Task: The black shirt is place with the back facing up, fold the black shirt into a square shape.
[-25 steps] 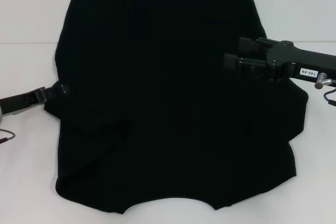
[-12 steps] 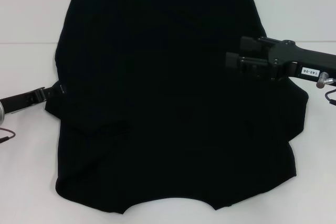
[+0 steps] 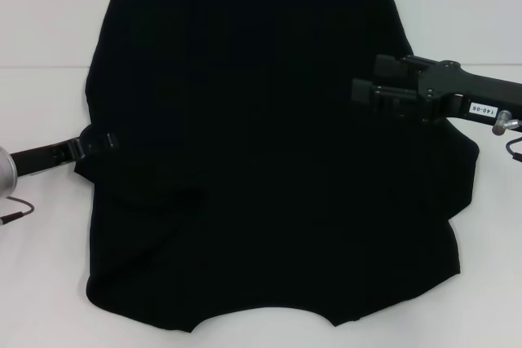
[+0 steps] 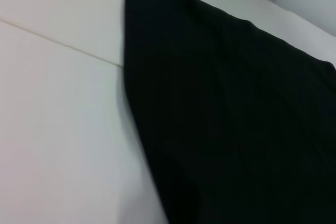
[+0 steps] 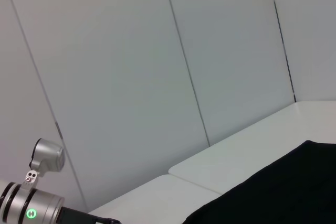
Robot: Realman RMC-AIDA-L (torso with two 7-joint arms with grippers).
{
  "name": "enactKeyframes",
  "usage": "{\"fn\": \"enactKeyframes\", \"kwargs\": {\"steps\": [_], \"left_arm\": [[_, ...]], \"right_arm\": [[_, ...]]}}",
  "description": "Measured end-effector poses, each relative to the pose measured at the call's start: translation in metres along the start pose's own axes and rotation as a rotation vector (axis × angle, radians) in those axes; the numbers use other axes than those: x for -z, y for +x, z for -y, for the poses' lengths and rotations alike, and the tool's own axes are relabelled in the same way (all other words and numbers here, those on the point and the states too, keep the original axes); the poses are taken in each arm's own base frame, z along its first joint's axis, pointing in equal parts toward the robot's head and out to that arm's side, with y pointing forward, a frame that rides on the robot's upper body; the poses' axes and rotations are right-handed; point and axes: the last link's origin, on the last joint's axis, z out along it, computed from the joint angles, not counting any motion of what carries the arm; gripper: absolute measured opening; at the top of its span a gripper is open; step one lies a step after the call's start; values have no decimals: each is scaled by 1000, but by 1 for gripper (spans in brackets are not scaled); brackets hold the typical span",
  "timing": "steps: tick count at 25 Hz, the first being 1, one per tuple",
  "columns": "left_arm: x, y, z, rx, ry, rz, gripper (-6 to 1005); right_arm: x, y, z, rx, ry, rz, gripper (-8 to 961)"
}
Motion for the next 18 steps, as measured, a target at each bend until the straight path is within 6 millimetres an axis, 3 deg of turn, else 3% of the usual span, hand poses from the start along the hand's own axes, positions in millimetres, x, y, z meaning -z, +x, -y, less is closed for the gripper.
{"fn": "enactKeyframes", "kwargs": {"steps": [3,12,18], "left_arm": [[0,1,-1,-5,-3,3,887],[1,3,1,2,0,-2,571],[3,4,0,7,-12,3,450]], "right_arm": [[0,0,0,1,0,2,854],[2,-1,1,-2,6,11,852],[4,0,1,-4,10,21,853]]}}
